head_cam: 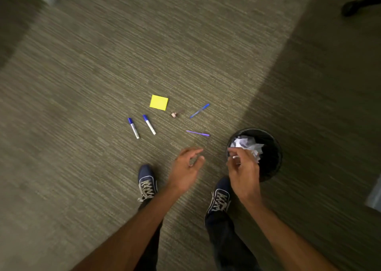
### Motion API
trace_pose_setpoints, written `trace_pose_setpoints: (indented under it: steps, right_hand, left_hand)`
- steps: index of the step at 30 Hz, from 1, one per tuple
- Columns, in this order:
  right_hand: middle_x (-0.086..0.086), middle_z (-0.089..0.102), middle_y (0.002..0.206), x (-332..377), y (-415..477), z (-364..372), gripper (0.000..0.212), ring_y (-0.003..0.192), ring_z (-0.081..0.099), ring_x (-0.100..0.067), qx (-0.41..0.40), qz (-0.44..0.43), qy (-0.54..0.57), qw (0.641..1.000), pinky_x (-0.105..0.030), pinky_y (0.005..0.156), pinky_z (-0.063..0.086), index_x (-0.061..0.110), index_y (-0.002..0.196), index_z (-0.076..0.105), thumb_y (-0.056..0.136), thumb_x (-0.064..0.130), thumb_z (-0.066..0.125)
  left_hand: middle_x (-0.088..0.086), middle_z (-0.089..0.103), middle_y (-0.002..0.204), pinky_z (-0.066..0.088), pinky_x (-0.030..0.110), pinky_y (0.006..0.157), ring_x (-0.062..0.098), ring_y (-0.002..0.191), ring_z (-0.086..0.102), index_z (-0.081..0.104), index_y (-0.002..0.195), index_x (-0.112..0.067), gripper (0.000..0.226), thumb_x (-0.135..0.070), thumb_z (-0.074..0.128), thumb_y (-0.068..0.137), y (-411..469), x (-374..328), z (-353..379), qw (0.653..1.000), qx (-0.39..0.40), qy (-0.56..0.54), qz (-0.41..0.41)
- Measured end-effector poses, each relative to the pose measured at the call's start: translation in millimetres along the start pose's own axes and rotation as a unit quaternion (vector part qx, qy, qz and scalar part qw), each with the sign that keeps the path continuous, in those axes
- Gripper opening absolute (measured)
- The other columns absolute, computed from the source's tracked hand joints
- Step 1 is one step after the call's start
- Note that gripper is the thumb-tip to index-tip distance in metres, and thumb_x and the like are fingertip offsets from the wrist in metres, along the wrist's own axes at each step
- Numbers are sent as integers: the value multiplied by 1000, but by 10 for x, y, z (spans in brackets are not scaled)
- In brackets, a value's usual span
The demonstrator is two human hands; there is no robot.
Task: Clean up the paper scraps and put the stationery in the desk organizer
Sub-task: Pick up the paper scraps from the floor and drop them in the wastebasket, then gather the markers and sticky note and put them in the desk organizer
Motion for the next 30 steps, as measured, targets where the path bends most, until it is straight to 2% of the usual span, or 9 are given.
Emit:
trace_pose_setpoints:
  steps: [2,4,8,10,11,14,18,25,30]
  right_hand:
    - [-6,68,100,189,19,246,23,92,65,-21,21,-15,2,1000,-45,86,54,11,109,67,90,0,59]
    - [-5,68,100,387,46,513,24,92,65,-21,35,-35,1,999,-43,86,54,11,109,67,90,0,59]
    - [-5,68,102,781,135,1044,24,87,65,-19,58,-49,-5,997,-33,83,52,12,111,67,91,3,59]
    - [-5,68,102,950,201,1303,25,85,65,-18,67,-53,-13,996,-30,80,51,13,112,67,90,2,59]
    - [-5,68,103,1022,233,1424,26,85,65,-18,73,-52,-16,996,-30,79,52,14,112,66,90,3,59]
    - [-4,69,106,1193,357,1814,29,86,67,-17,94,-47,-23,994,-37,76,57,16,116,64,90,4,59]
    - [-5,67,108,1320,564,2325,29,88,66,-19,110,-38,-40,992,-44,77,56,16,117,63,91,5,58]
    - [-7,67,97,1134,929,3206,26,87,66,-29,153,-15,-87,984,-48,76,55,14,112,64,86,9,63]
    - [-12,68,107,645,1152,3941,32,98,64,-34,226,0,-142,964,-45,81,53,11,116,62,86,22,69]
  left_hand:
    - [1,66,117,44,4,85,13,104,64,71,116,-15,24,-10,66,93,-19,145,-297,999,-30,-10,-7]
    - [0,65,118,43,2,81,14,104,63,68,119,-19,27,-10,65,93,-1,359,-579,998,-59,-19,-20]
    - [2,60,122,51,21,90,19,110,63,61,131,-21,41,-23,65,91,72,760,-1130,992,-101,-58,-44]
    - [1,60,120,50,17,87,14,105,62,53,141,-24,48,-22,64,94,120,913,-1394,989,-115,-77,-60]
    - [2,62,115,49,15,86,10,100,62,49,144,-28,51,-21,63,95,146,973,-1526,987,-125,-79,-62]
    - [4,66,116,51,27,93,4,98,63,43,147,-37,56,-26,61,95,272,1194,-1910,984,-151,-75,-59]
    - [8,62,129,53,37,93,21,110,64,40,150,-31,58,-16,60,97,501,1498,-2295,986,-140,-52,-76]
    - [12,60,135,54,36,88,23,112,64,46,145,-21,56,-17,67,93,1063,2201,-2513,985,-120,-7,-120]
    - [10,60,135,49,36,89,22,108,63,37,150,-21,73,-33,73,88,1635,2863,-2371,977,-116,34,-176]
Point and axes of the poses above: each hand's wrist, its own y-axis towards the middle knuckle, its own z-axis out of the palm, x = y × z, the point moved 5 cm from there along y, towards the middle knuckle
